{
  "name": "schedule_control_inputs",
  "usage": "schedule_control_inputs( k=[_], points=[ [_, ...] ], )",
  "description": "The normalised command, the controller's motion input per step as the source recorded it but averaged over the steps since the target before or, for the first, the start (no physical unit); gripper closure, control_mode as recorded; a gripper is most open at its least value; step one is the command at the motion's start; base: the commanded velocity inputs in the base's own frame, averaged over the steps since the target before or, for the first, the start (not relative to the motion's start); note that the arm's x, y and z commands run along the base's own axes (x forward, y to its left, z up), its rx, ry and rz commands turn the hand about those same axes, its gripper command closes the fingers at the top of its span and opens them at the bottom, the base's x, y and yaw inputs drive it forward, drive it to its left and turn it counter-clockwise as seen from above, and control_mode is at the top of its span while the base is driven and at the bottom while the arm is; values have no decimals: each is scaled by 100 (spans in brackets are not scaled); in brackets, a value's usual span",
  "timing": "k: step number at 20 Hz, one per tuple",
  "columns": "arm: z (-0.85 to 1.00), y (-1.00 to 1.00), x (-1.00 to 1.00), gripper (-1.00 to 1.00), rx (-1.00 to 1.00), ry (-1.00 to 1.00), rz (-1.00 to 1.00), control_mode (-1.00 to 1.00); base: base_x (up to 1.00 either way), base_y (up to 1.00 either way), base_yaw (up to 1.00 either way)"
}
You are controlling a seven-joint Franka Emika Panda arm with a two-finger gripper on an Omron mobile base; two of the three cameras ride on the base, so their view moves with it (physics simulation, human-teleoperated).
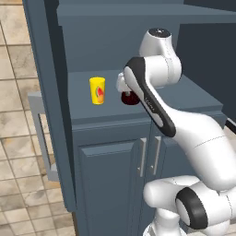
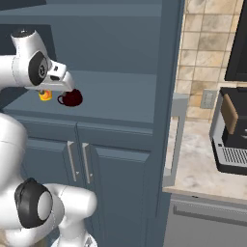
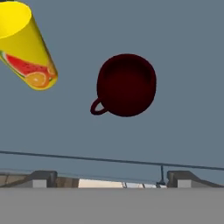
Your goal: There is a tray on the dining counter. Grab the cup, mug, and pitcher and place them on the tray. The pitcher may be placed next to the tray if it cannot fit the tray.
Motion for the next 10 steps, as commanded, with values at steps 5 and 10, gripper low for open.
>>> schedule_control_inputs(
  k=[5, 10],
  points=[
    [23, 19, 0, -100, 1, 0, 0, -100, 0, 0, 0],
    [3, 9, -9, -100, 2, -8, 0, -100, 0, 0, 0]
  ],
)
